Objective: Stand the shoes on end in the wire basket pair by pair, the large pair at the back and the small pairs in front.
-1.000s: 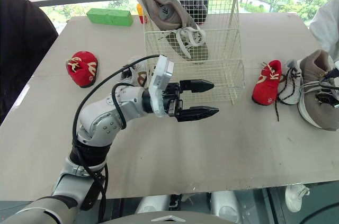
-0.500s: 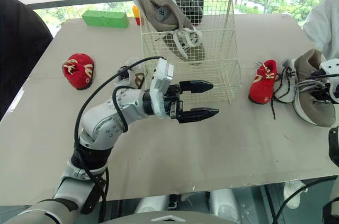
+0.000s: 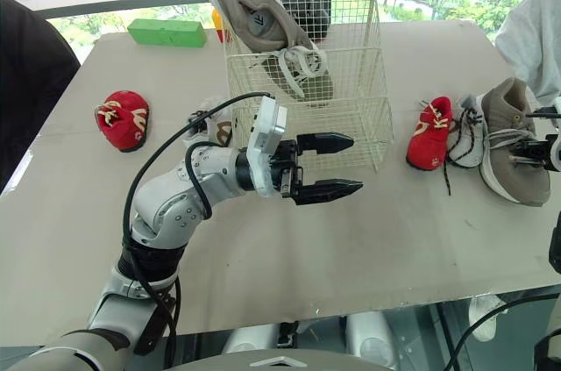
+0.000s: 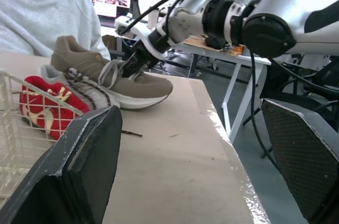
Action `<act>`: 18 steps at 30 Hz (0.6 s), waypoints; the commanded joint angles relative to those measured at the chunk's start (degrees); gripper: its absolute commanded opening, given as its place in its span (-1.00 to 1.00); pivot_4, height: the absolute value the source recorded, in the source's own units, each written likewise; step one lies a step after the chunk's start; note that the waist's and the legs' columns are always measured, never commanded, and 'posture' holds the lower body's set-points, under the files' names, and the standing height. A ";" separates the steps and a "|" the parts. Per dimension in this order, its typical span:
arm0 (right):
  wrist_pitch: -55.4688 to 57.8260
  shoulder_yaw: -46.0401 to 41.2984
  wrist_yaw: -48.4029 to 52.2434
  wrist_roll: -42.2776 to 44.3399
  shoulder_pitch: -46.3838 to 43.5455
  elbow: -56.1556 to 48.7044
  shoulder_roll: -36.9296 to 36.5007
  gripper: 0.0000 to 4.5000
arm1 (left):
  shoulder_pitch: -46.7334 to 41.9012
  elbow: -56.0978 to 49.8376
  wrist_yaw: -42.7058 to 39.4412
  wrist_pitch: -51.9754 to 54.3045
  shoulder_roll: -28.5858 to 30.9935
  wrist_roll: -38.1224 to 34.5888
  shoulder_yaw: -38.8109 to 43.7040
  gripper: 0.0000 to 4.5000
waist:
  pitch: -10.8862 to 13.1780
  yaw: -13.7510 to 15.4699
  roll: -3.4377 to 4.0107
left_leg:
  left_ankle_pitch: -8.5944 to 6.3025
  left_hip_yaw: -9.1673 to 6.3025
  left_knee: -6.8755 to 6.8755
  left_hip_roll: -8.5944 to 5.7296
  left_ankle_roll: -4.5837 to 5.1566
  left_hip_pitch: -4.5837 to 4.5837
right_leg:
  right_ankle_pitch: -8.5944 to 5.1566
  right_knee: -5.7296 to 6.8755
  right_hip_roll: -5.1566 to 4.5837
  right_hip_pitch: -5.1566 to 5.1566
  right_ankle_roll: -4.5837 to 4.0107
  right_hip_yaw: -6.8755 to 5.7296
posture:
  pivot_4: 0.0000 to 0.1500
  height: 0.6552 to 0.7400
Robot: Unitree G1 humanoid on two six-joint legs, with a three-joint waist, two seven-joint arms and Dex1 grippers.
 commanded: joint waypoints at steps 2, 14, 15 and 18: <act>7.47 -15.97 -4.18 7.70 9.86 -29.14 -3.70 -0.97 | -1.24 0.10 -1.05 -1.56 -0.77 -0.22 0.95 1.00 | -0.04 0.57 0.26 | -0.02 0.06 -0.03 -0.03 0.04 -0.06 | -0.03 0.06 0.00 -0.17 0.09 0.07 | 1.00 1.00; 18.03 -26.33 -22.02 23.46 3.29 -73.01 17.58 -0.97 | 0.87 -1.63 3.59 -1.87 -3.80 -3.20 6.34 1.00 | -0.07 -0.03 0.35 | -0.03 0.04 -0.09 0.02 0.05 -0.15 | 0.00 0.23 0.08 -0.46 0.24 0.20 | 1.00 1.00; 17.35 -25.31 -22.86 23.70 1.60 -72.96 19.09 -0.97 | 1.17 -1.97 4.46 -2.04 -4.16 -3.30 7.06 1.00 | -0.04 -0.22 0.40 | -0.03 0.11 -0.08 0.03 0.05 -0.13 | 0.00 0.25 0.08 -0.47 0.24 0.29 | 1.00 1.00; 10.45 -20.00 -25.48 22.82 -5.87 -68.71 26.39 -0.97 | 3.80 -4.75 7.51 -2.26 -4.21 -3.78 9.65 1.00 | -0.03 0.25 0.39 | -0.03 0.08 -0.08 0.01 0.05 -0.19 | 0.00 0.24 0.06 -0.52 0.24 0.25 | 1.00 1.00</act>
